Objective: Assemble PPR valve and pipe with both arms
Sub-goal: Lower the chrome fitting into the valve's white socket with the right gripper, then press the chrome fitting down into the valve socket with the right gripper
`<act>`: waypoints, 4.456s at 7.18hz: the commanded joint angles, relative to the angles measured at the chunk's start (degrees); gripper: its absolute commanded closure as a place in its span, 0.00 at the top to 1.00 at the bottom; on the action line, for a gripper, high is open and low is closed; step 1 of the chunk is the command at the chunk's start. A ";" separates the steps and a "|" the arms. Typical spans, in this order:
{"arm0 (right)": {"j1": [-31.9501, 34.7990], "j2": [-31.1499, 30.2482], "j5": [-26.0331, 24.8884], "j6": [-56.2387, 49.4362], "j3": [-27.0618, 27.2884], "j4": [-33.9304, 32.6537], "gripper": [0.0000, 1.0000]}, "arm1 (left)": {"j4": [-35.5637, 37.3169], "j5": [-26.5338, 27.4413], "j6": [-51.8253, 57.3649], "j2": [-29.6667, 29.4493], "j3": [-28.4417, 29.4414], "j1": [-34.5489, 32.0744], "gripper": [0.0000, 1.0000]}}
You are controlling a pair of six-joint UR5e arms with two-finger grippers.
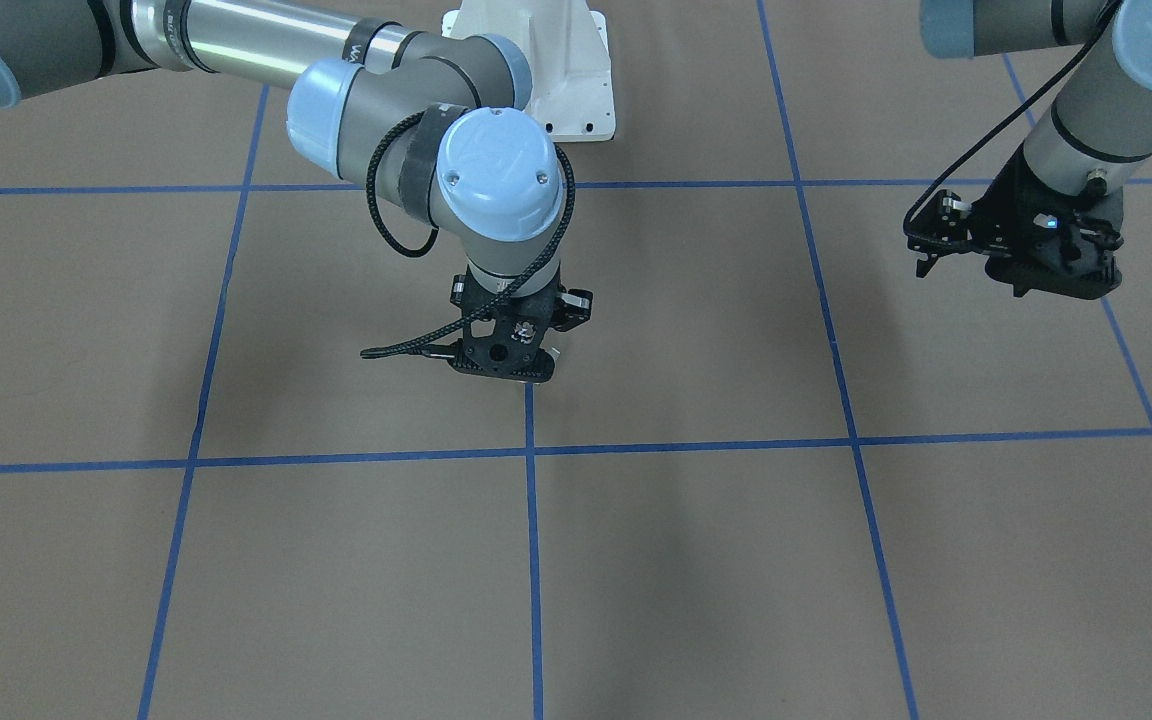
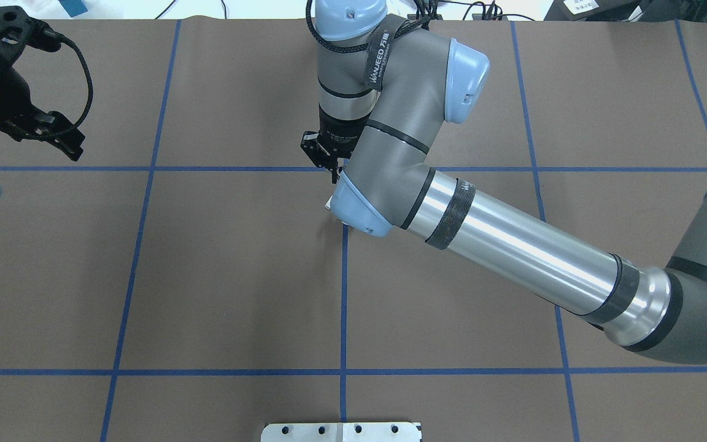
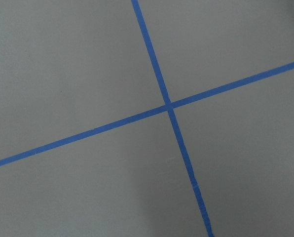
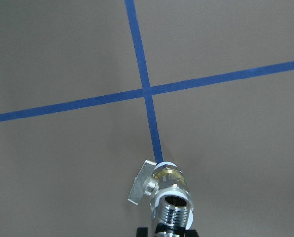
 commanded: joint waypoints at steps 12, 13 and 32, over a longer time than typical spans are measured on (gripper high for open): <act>-0.74 -0.59 -0.09 -0.09 -0.42 0.01 0.00 | 0.00 -0.05 -0.60 -1.35 1.11 0.00 1.00; -0.74 -0.68 -0.09 -0.09 -0.42 0.10 0.00 | 0.00 0.04 -0.60 -1.35 1.11 0.00 1.00; -0.91 -2.00 -0.09 0.87 -0.42 2.03 0.98 | -0.35 0.04 -1.65 -2.32 2.61 0.09 1.00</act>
